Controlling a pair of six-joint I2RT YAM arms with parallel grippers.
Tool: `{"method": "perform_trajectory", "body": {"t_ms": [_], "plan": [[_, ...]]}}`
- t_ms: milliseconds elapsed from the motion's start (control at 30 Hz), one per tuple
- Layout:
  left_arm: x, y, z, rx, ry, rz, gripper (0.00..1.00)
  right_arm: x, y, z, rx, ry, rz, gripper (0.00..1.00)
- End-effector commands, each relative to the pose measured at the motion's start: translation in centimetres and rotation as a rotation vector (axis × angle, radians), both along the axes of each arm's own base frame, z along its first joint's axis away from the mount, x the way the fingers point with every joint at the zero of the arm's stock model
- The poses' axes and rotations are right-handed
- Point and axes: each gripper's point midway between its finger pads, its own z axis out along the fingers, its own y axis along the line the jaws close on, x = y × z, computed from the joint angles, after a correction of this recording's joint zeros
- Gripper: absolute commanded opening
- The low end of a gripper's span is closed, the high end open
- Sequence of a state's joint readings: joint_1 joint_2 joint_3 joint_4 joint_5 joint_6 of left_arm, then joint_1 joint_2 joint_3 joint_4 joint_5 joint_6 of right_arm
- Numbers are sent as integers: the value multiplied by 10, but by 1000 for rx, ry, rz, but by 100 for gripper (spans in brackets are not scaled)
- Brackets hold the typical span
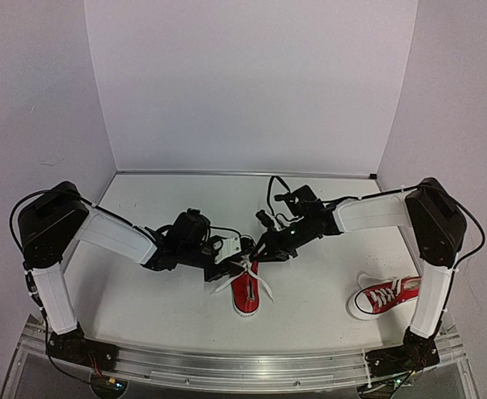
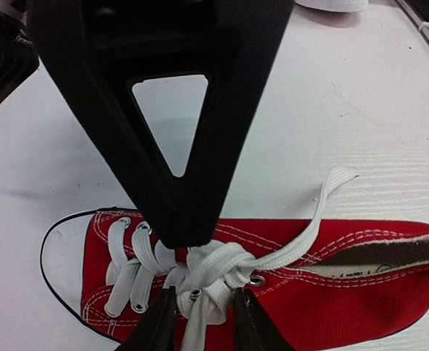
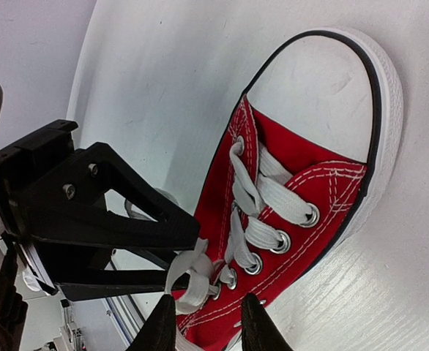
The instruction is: Tie the shoes
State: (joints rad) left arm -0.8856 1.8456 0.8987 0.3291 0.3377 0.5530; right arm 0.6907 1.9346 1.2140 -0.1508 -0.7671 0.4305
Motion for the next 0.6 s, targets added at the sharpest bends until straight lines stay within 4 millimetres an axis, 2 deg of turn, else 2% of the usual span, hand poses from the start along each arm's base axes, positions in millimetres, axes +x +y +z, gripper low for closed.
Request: {"method": "perform_trajectory", "body": {"t_ms": [0, 333, 467, 567], "plan": [[10, -15, 24, -72, -46, 3, 21, 0, 5, 0, 7, -5, 20, 28], [11, -17, 26, -81, -50, 15, 0, -11, 10, -7, -1, 9, 44, 23], [10, -17, 26, -85, -56, 16, 0, -13, 10, -9, -3, 14, 48, 21], [9, -17, 26, -85, -58, 16, 0, -13, 11, -7, 2, 14, 49, 16]]}}
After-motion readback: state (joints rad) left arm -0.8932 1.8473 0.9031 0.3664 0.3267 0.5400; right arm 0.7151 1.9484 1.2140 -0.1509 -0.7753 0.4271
